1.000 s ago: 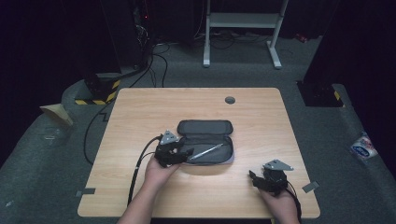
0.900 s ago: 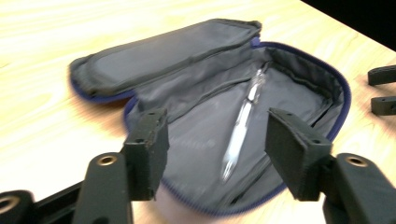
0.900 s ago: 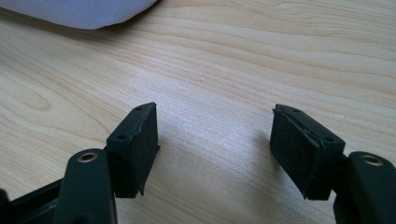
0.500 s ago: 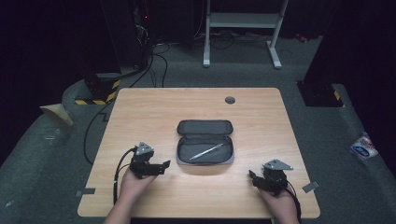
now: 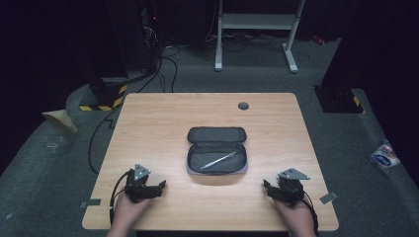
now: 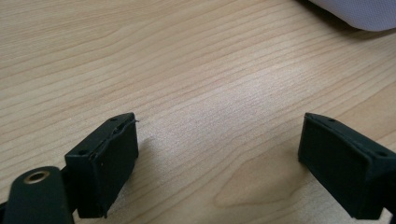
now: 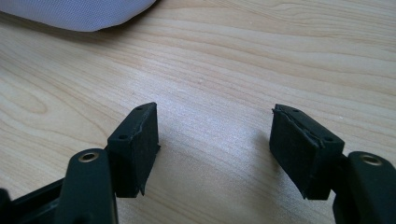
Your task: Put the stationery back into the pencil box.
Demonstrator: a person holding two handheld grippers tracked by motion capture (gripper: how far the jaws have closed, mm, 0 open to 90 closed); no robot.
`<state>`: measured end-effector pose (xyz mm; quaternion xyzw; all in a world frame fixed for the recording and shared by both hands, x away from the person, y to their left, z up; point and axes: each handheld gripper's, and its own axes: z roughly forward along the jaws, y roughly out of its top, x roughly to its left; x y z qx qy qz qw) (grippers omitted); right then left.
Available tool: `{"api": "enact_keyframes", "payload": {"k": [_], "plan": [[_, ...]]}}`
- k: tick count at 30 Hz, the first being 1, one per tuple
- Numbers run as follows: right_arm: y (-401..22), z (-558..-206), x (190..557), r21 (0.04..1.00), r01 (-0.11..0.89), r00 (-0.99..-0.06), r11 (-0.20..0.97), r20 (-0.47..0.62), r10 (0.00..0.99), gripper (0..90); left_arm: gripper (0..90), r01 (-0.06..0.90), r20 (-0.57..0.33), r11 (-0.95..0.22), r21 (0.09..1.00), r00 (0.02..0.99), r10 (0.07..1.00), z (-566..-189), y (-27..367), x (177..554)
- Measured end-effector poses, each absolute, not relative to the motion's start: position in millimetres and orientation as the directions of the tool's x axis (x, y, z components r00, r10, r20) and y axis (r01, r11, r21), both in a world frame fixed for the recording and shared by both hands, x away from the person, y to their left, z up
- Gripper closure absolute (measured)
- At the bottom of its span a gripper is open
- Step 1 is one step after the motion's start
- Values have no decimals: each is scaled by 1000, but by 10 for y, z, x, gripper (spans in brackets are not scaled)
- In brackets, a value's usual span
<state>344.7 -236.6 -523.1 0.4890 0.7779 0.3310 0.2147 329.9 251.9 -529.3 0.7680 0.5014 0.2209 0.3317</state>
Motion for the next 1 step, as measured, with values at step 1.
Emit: {"api": "enact_keyframes", "payload": {"k": [1], "plan": [[-2366,-5232,3453,726,616,-432,305,-11,902,324,129,620,12,-281,732,401,916,-5293,2523,3296]]}}
